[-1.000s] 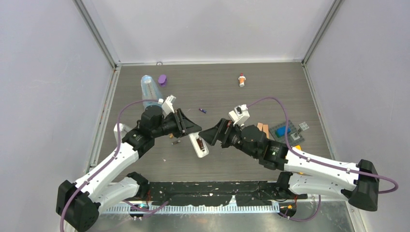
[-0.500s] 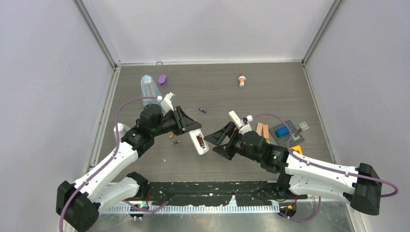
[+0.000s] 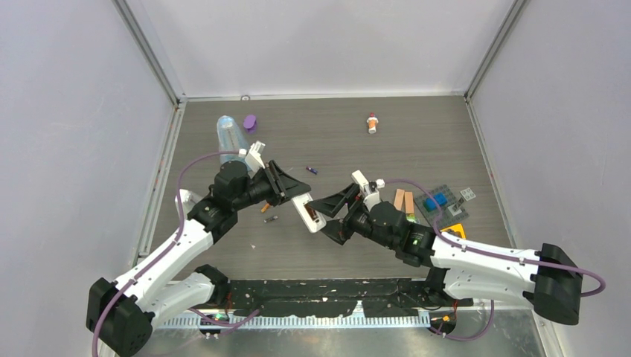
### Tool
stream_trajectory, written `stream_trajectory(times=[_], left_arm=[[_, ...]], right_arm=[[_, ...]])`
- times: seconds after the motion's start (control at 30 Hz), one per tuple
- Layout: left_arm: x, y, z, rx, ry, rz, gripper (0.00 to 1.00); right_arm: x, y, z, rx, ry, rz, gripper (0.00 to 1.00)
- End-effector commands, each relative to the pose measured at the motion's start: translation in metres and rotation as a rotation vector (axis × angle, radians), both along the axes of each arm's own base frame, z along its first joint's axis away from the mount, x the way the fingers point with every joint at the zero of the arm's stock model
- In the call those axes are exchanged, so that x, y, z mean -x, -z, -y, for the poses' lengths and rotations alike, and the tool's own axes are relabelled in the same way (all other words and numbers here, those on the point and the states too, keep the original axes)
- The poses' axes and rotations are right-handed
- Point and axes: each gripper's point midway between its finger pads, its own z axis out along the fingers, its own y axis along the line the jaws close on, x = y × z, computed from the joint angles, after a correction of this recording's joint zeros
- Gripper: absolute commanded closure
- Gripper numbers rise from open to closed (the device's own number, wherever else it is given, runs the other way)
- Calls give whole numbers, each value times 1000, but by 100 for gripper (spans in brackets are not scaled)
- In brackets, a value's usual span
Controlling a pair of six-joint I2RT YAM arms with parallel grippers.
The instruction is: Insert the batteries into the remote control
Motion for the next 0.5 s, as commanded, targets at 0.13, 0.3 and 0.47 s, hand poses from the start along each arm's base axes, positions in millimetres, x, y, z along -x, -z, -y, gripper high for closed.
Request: stream_trajectory(times=[0.13, 0.3, 0.47], left_arm=[[1, -23, 3, 46, 20, 69, 100], [3, -22, 2, 42, 27, 77, 100], [5, -25, 4, 40, 56, 101, 100]], right_arm=[[-3, -15, -9, -121, 12, -25, 5], [-9, -22, -4, -175, 52, -11, 5], [-13, -31, -2, -206, 70, 21, 5]])
